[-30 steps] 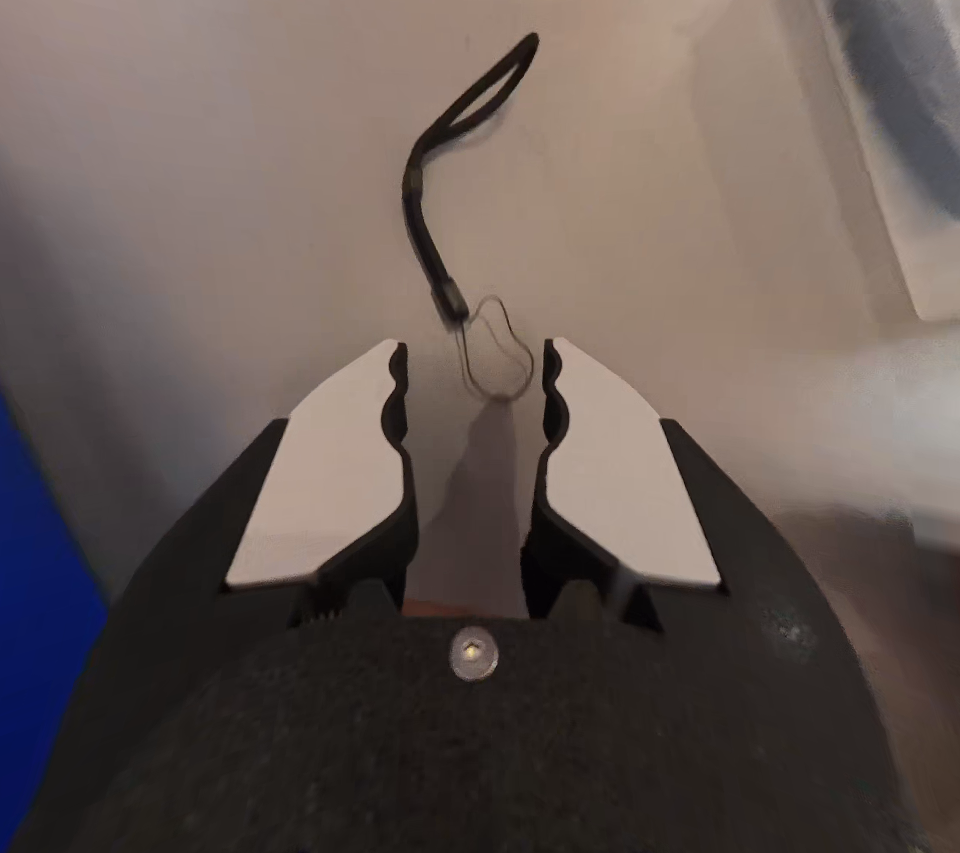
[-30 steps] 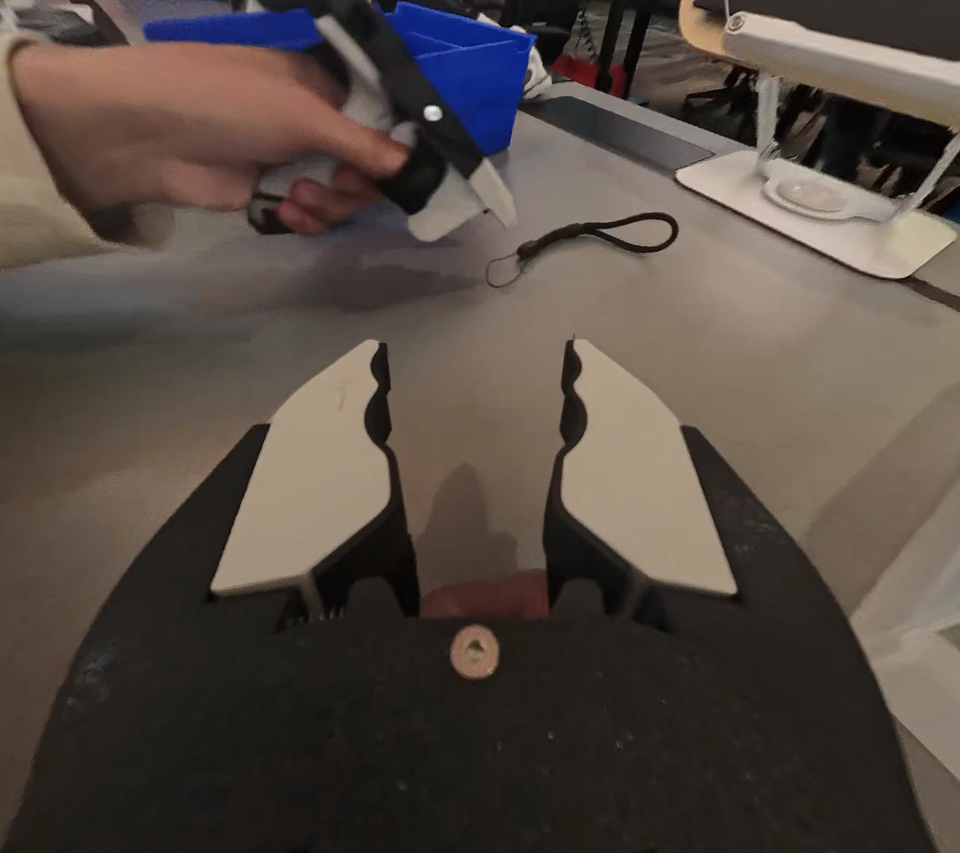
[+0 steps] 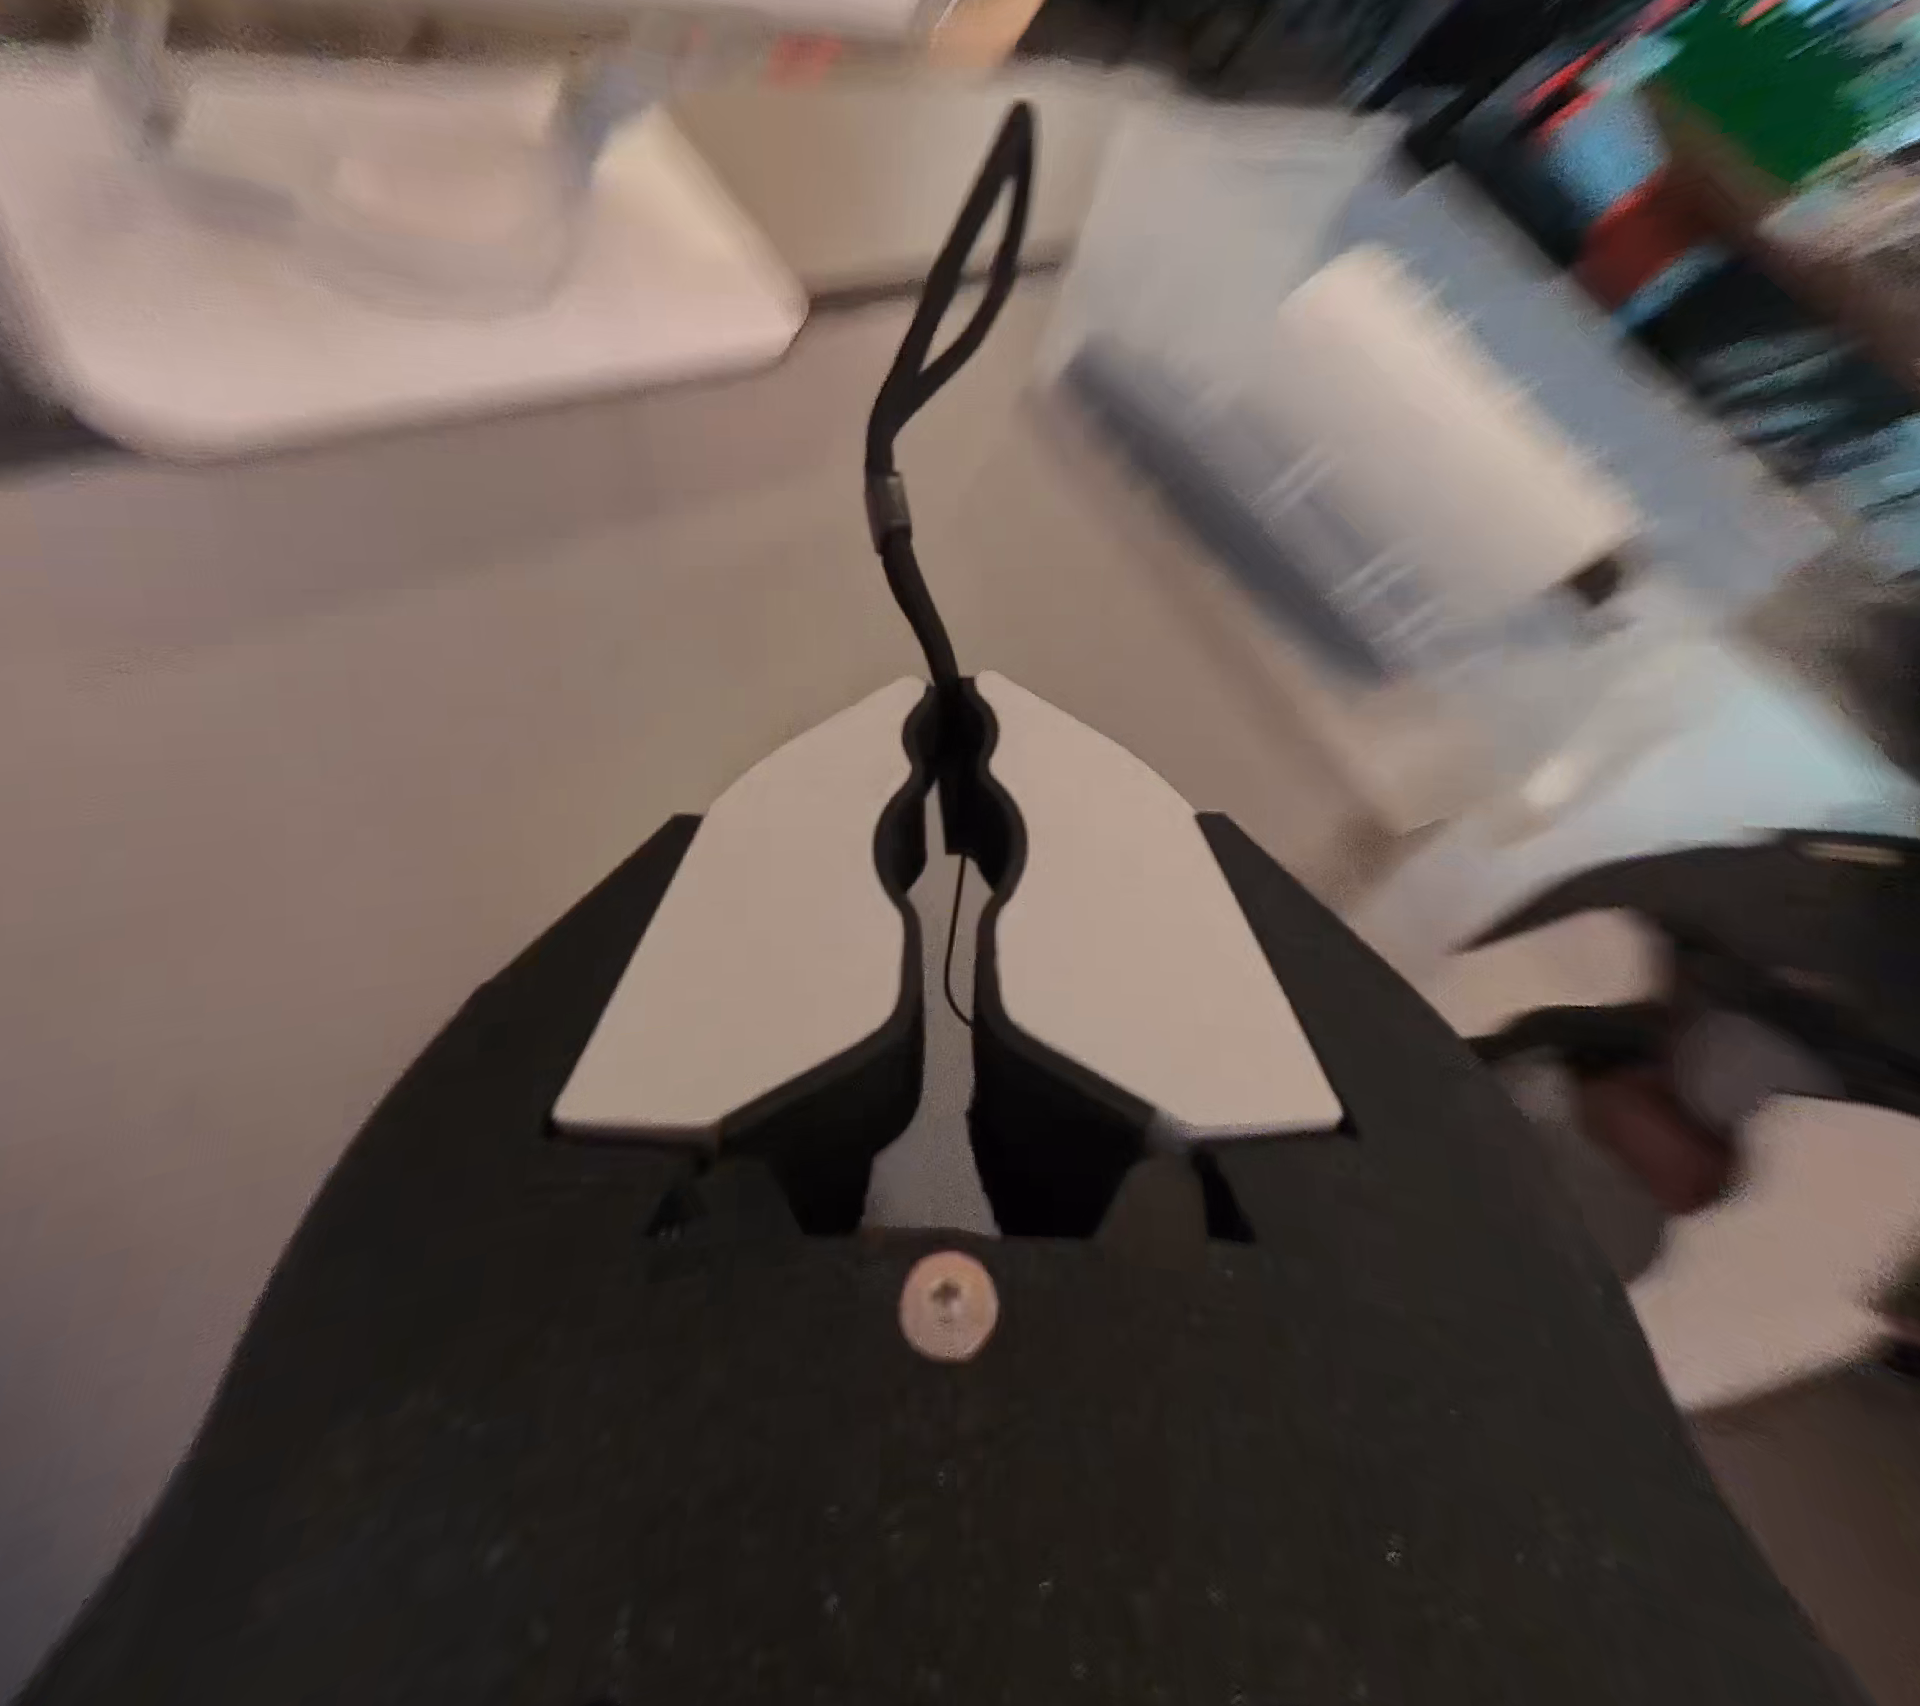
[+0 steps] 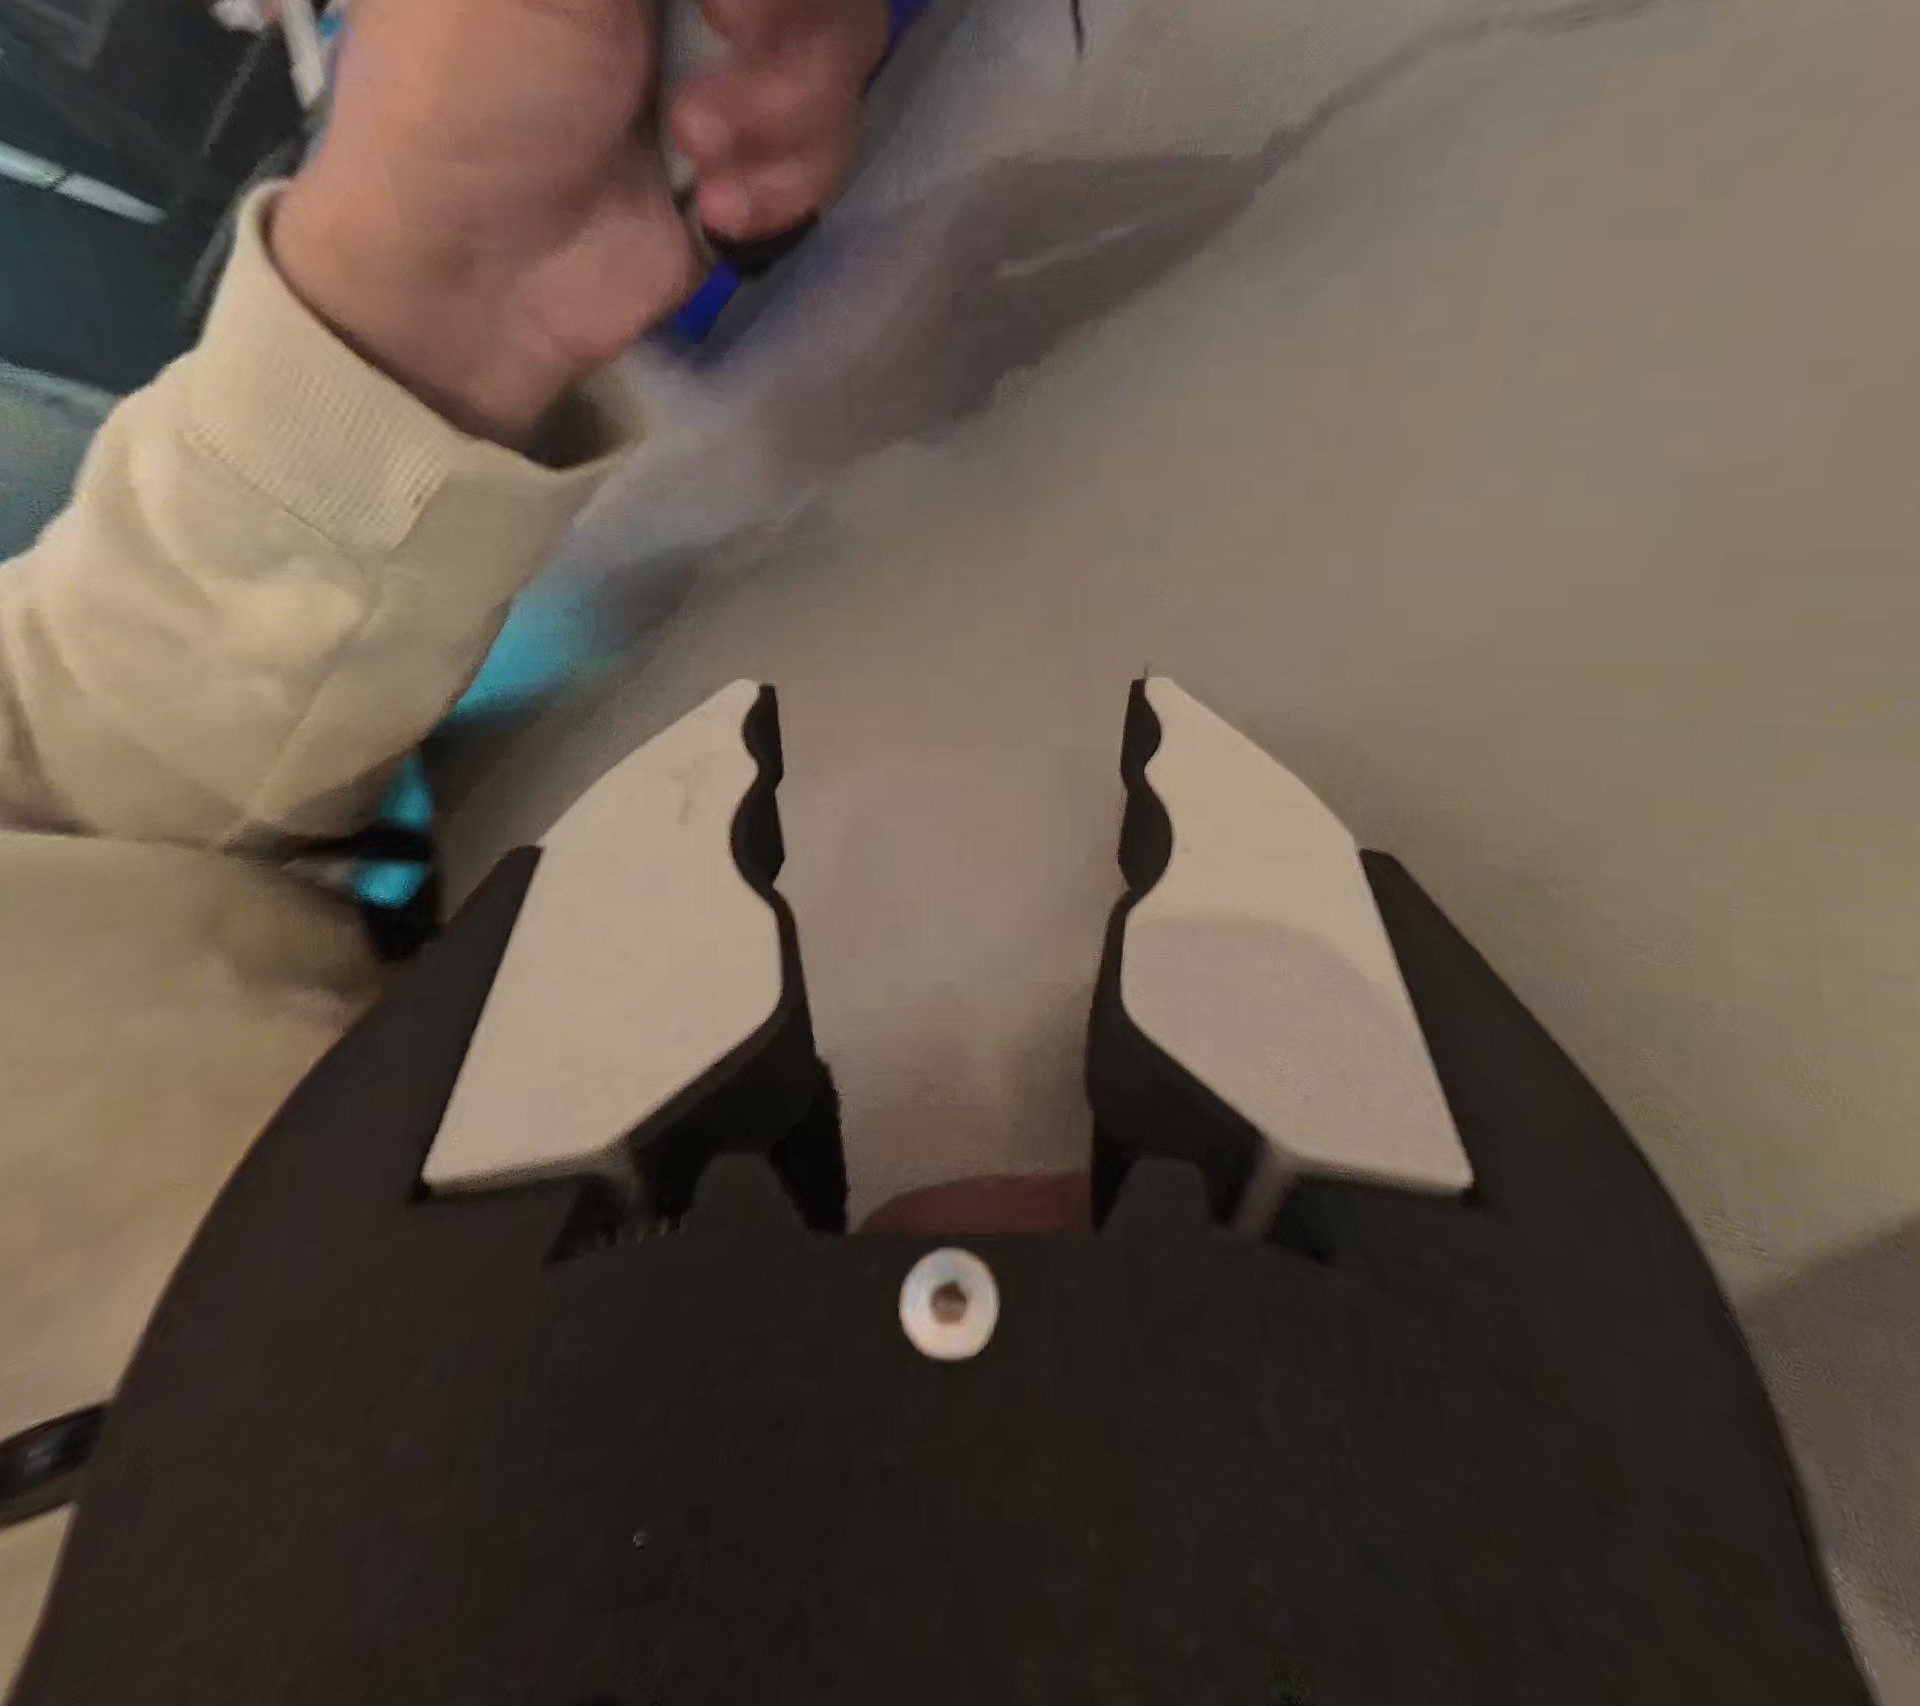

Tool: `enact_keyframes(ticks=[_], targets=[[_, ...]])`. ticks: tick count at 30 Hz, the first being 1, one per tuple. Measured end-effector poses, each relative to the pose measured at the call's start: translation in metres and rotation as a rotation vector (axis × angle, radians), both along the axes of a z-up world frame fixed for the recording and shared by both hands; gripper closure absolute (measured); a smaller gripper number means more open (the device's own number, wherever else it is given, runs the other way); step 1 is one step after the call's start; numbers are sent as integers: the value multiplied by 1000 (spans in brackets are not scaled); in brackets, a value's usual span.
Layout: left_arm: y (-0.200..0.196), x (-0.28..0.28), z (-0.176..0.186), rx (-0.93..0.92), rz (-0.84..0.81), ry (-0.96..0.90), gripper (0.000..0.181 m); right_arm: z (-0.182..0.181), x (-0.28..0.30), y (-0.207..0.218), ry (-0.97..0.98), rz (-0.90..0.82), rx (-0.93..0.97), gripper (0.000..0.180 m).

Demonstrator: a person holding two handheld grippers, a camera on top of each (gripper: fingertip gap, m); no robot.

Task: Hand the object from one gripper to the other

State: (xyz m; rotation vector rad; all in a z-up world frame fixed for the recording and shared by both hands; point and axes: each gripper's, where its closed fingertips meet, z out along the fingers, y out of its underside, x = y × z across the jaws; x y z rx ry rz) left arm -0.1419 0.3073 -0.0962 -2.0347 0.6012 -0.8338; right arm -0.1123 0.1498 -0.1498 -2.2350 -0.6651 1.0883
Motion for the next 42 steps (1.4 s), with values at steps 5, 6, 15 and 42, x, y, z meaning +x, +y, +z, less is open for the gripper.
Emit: enact_keyframes(ticks=[5, 6, 15, 42], targets=[[-9, 6, 151, 227, -224, -501, 179, 112, -18, 66, 312, 86, -1, 131], [-10, 3, 174, 261, -255, -554, 179, 146, -15, 88, 357, 48, 102, 130], [-19, -1, 279, 443, -521, -722, 178, 348, -41, 154, 636, 128, 574, 130], [-5, -13, 272, 555, -66, -75, 119, 329, -5, 179, -611, -211, 1403, 173]])
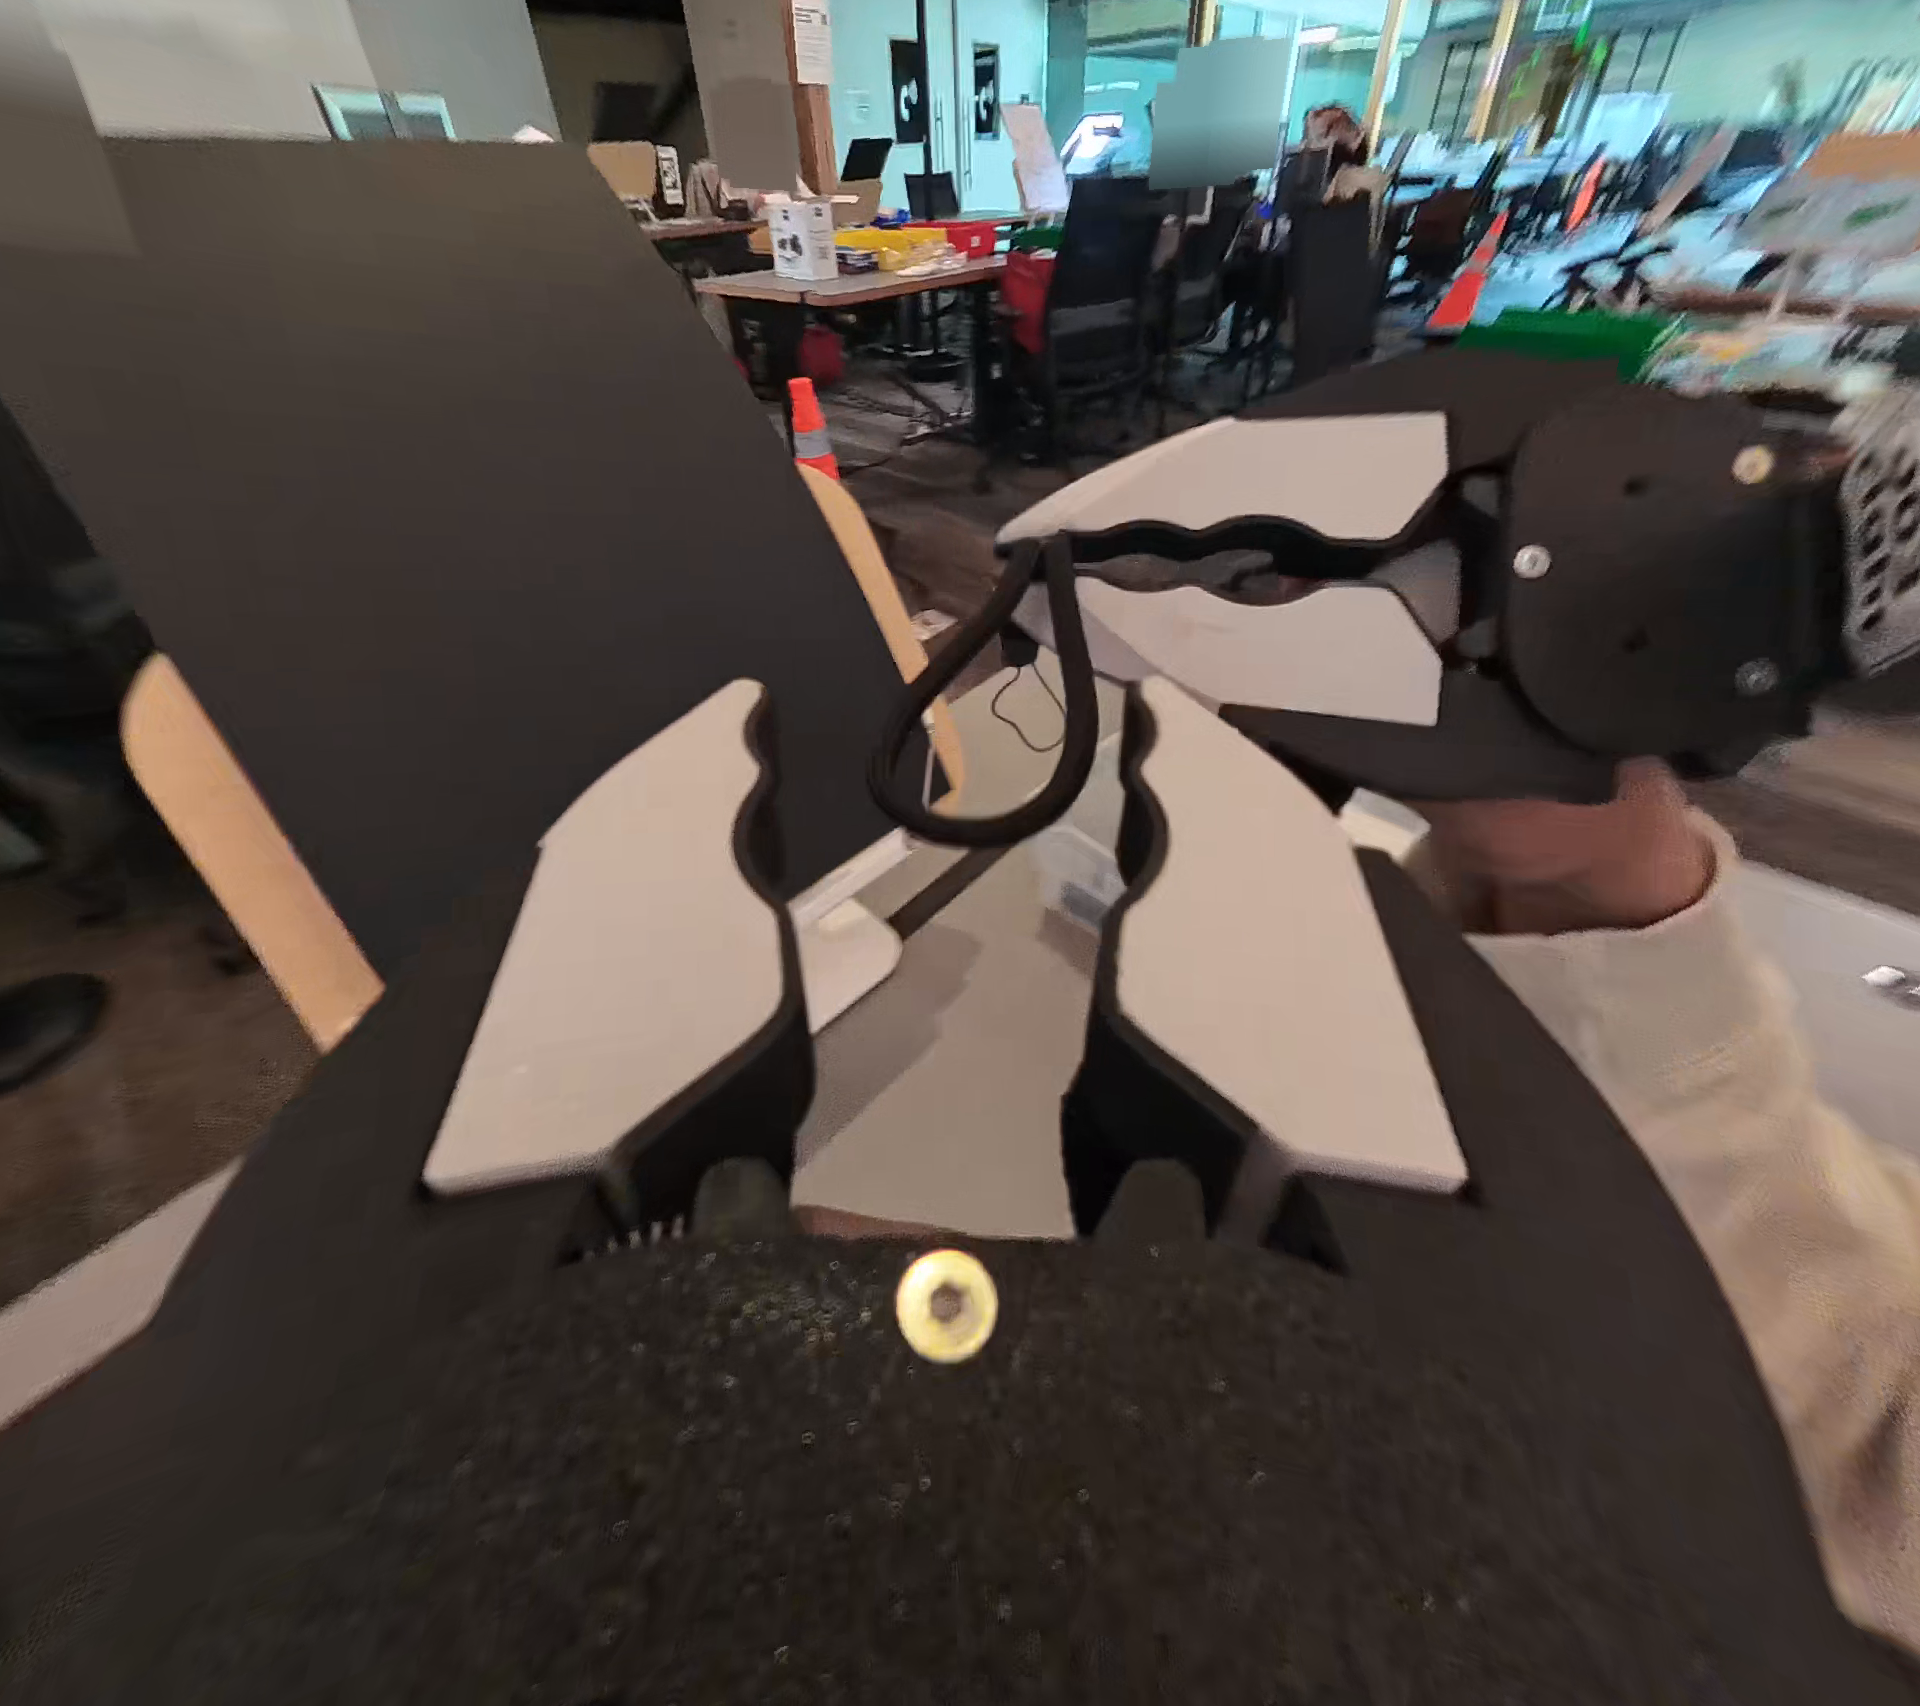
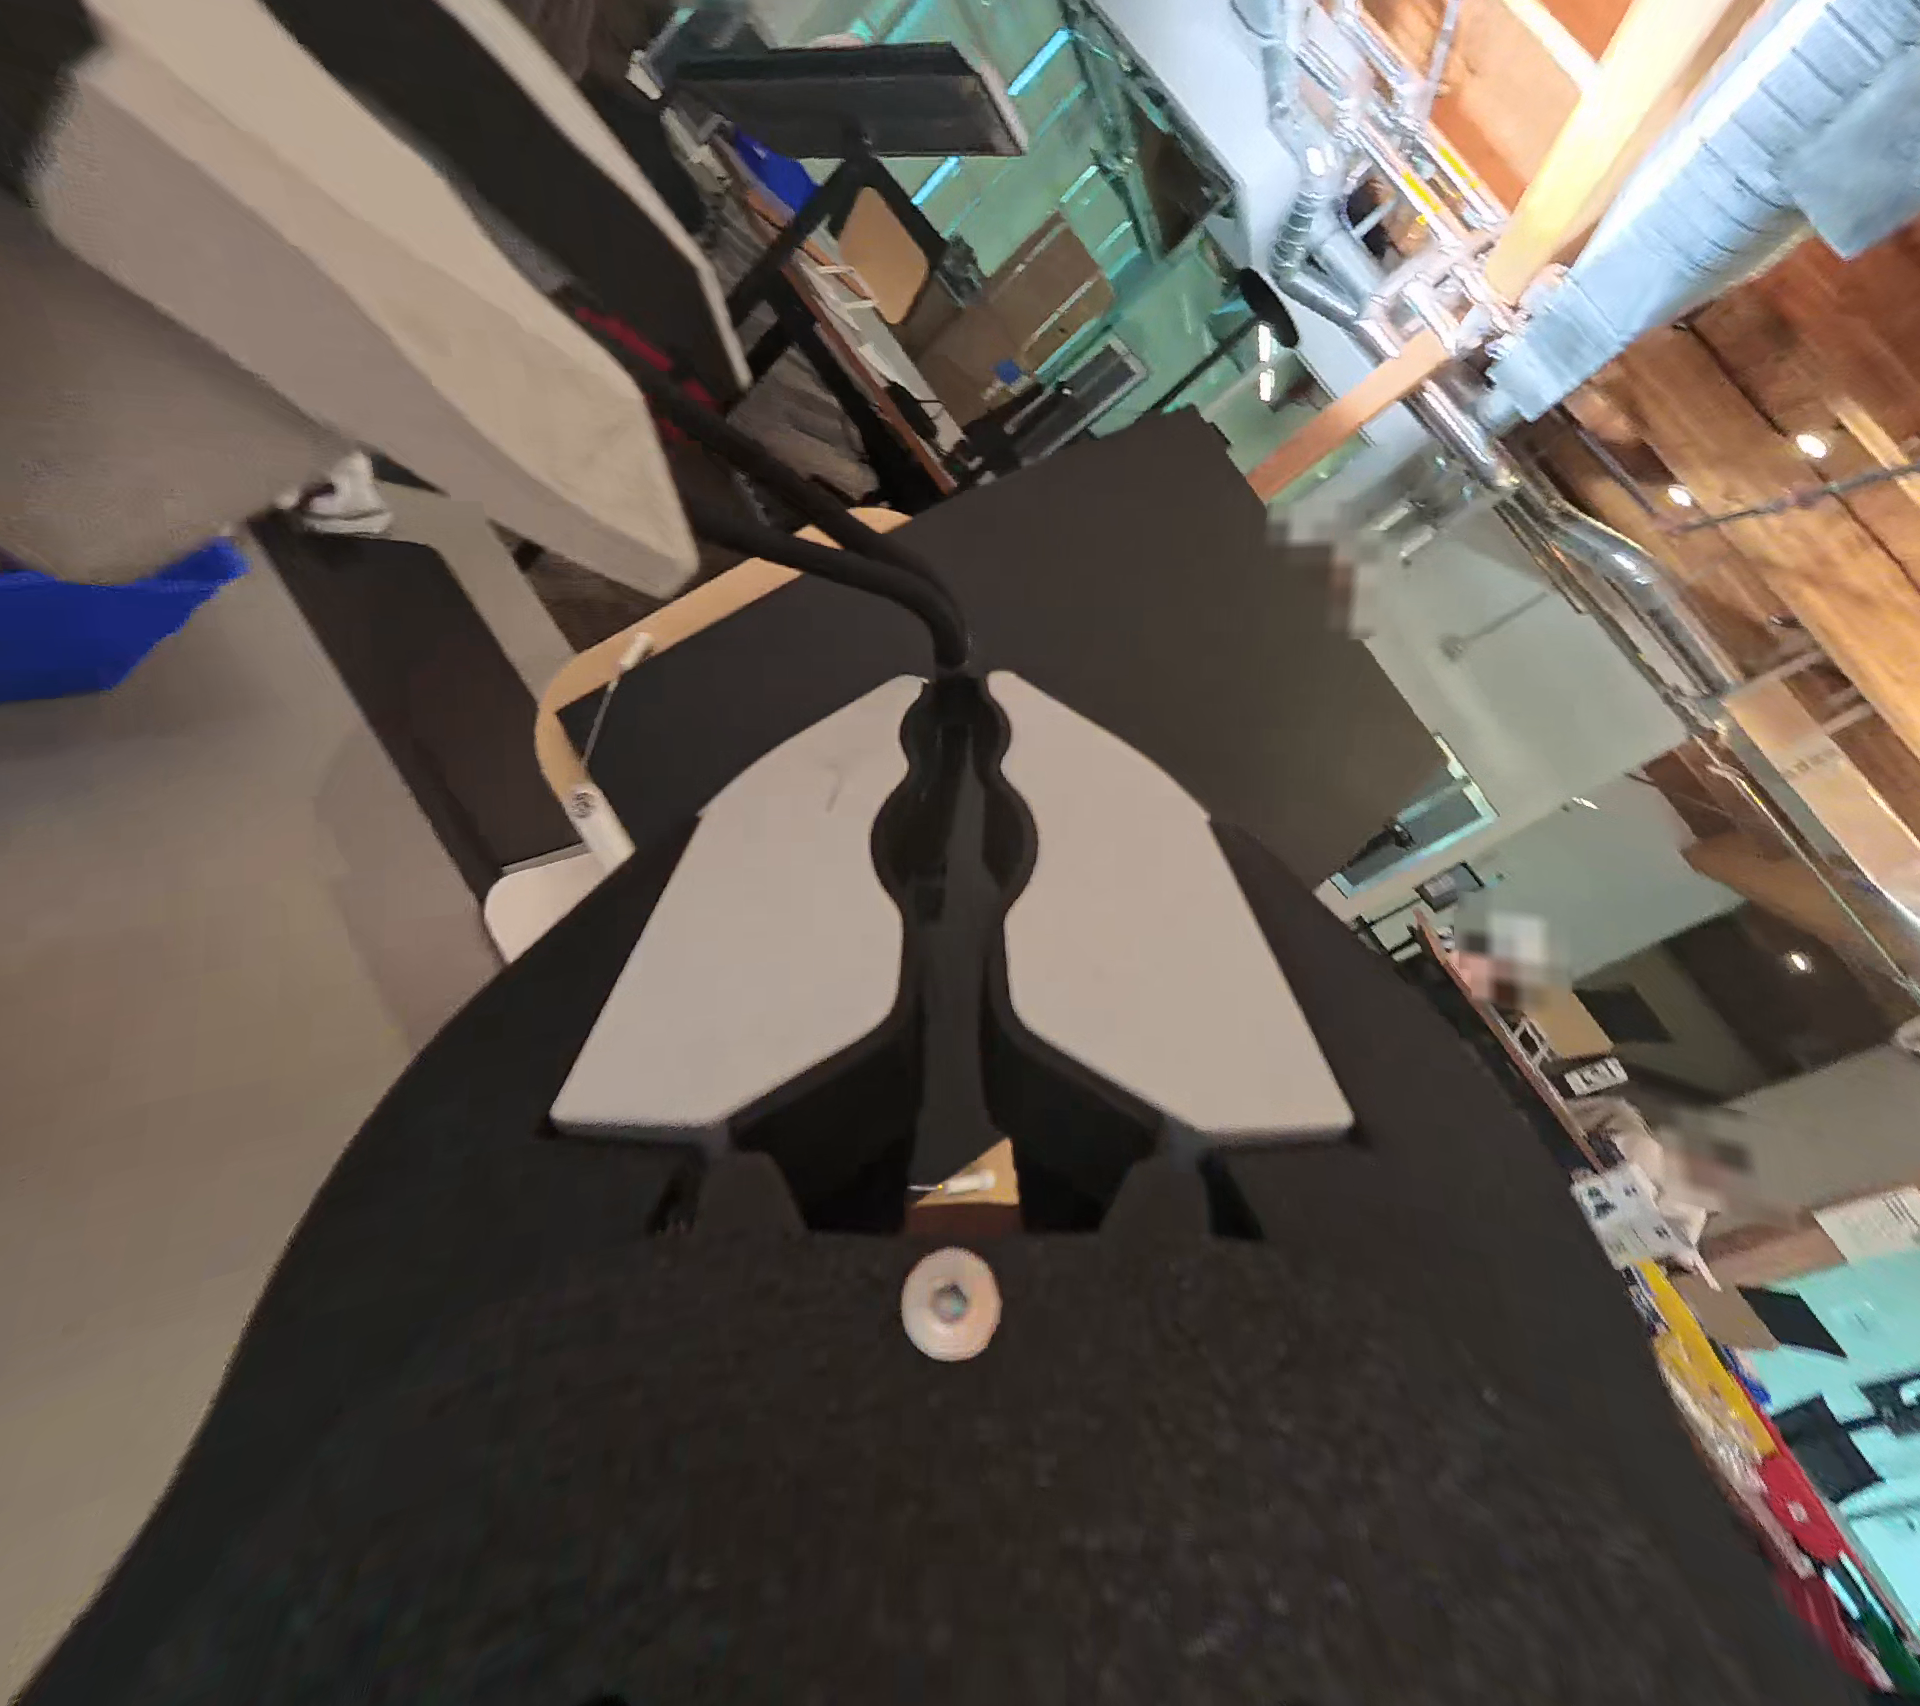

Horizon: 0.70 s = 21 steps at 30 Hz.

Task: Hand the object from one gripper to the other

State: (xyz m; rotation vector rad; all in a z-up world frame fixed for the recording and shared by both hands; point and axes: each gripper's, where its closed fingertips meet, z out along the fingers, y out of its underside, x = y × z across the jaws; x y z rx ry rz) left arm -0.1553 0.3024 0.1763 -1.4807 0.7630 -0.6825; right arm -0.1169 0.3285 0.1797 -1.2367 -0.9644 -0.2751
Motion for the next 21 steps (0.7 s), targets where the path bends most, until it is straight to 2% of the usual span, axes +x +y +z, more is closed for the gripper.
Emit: enact_keyframes(ticks=[3, 4, 11, 12, 13, 14, 18, 20, 21], targets=[[-4, -1, -8, 77, 15, 108, 155, -6, -6, -2, -48, -7, -12, 173], [-4, -1, -13, 83, 12, 146, 177, -7, -8, -3, -55, -3, -11, 173], [9, -12, -18, 38, 33, 144, 178, -15, -13, 3, -25, -15, -38, 173], [11, -14, -17, 37, 39, 134, 178, -14, -14, 3, 15, -15, -28, 165], [13, -17, -15, 36, 43, 114, 178, -12, -15, 1, 35, -5, -30, 148], [14, -20, -12, 35, 47, 85, 178, -7, -14, 0, 68, -7, -23, 143], [17, -37, 13, 8, 9, -168, 179, 17, -19, -21, 251, 138, -6, 136], [14, -44, 28, -52, -82, -372, 178, 32, -27, -40, 404, 278, -3, 132], [9, -46, 37, -81, -159, -482, 178, 40, -30, -50, 511, 366, -34, 137]])
